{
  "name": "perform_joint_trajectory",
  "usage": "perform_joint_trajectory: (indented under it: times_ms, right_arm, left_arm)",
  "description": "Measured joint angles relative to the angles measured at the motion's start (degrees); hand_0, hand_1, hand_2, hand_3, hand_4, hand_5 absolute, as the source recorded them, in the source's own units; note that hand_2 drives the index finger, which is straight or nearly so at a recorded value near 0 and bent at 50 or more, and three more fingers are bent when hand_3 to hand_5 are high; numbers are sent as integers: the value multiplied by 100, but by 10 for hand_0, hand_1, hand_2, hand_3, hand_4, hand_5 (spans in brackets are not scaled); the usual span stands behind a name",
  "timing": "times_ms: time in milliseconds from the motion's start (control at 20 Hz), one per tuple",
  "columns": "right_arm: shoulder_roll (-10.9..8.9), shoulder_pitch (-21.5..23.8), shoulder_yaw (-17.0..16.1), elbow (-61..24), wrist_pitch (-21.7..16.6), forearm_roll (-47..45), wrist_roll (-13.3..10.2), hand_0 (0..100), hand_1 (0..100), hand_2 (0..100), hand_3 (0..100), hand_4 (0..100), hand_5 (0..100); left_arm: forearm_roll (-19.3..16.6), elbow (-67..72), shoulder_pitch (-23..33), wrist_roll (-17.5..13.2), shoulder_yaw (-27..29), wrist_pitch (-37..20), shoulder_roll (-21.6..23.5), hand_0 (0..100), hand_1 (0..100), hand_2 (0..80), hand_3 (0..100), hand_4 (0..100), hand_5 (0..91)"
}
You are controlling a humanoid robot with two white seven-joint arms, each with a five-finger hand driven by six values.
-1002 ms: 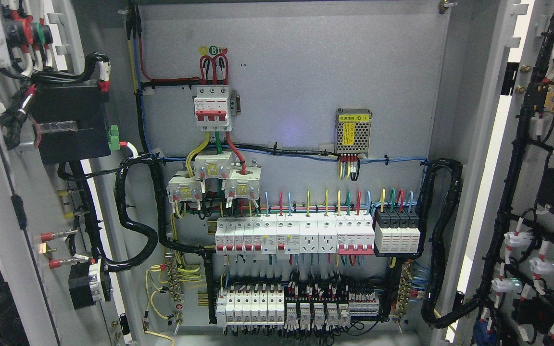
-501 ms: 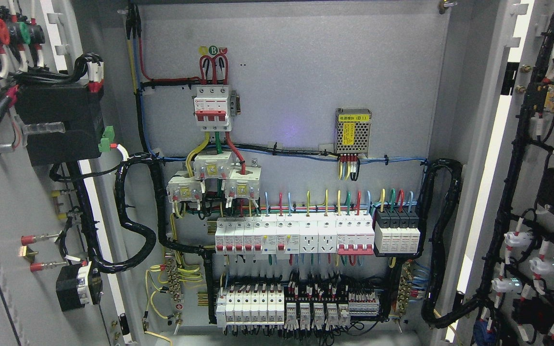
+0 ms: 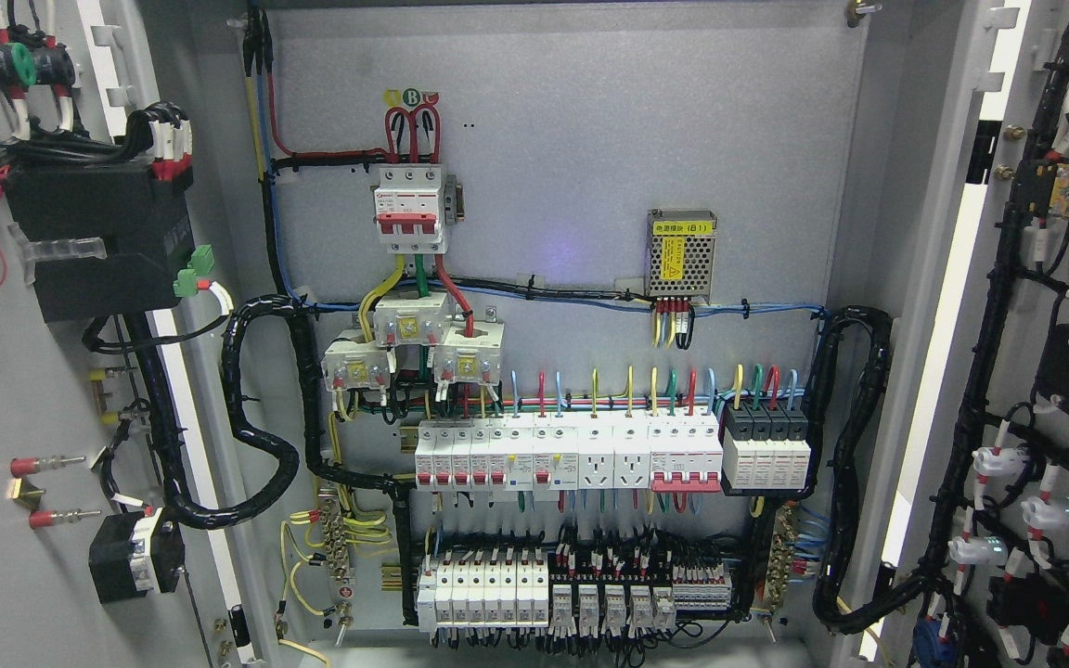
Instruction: Open door with both hands
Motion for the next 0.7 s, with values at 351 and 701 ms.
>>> perform_joint_trajectory:
  times_ms: [351, 701]
  right_arm:
    - [29, -10, 123, 42, 0, 79, 0, 0, 0, 0, 0, 0, 0]
    - [46, -24, 215, 84, 1, 185, 0, 0, 0, 0, 0, 0, 0]
  left_arm:
    - [0, 0, 0, 0, 0, 0, 0, 0, 0, 0, 0, 44, 0]
    - [0, 0, 0, 0, 0, 0, 0, 0, 0, 0, 0, 44, 0]
